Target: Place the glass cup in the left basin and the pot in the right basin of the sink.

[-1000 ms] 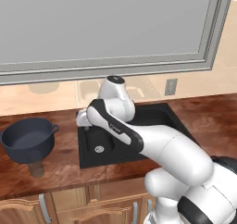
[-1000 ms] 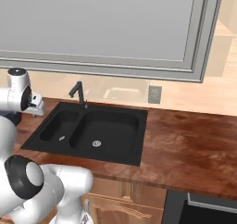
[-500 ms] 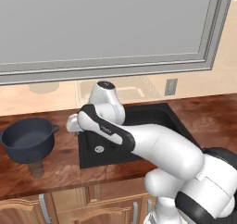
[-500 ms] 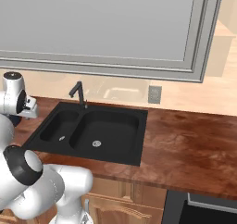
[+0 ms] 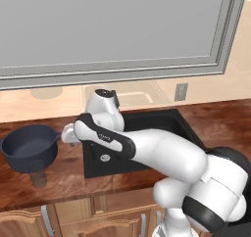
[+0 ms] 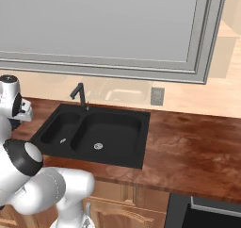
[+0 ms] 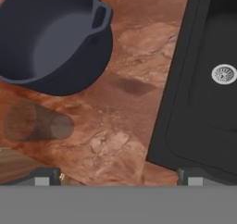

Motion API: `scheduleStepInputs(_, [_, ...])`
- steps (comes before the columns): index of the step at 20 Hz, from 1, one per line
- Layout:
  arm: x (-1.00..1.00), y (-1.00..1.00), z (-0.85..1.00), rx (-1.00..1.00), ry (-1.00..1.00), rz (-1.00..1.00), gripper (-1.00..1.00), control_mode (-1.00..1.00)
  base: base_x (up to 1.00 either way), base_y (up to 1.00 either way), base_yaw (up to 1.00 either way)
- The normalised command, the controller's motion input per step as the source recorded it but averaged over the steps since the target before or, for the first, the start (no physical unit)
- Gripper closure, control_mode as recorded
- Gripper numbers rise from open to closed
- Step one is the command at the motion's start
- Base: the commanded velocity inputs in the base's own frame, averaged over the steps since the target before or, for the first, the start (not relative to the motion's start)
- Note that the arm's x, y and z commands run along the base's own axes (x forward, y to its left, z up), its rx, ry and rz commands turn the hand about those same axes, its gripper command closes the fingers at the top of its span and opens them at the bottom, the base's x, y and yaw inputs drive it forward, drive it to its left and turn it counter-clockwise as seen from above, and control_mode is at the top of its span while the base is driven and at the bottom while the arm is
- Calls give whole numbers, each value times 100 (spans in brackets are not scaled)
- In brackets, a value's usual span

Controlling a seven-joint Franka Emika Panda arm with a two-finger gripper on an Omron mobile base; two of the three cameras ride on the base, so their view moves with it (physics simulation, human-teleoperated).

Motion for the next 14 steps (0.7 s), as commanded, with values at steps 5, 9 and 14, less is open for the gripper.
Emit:
scheduleStepInputs(5, [0, 35, 0, 1, 0, 4, -100, -100, 0, 0, 0])
scheduleStepInputs(9, [0, 36, -2, 0, 0, 4, -100, -100, 0, 0, 0])
scheduleStepInputs(14, [0, 35, -11, 0, 1, 3, -100, -100, 0, 0, 0])
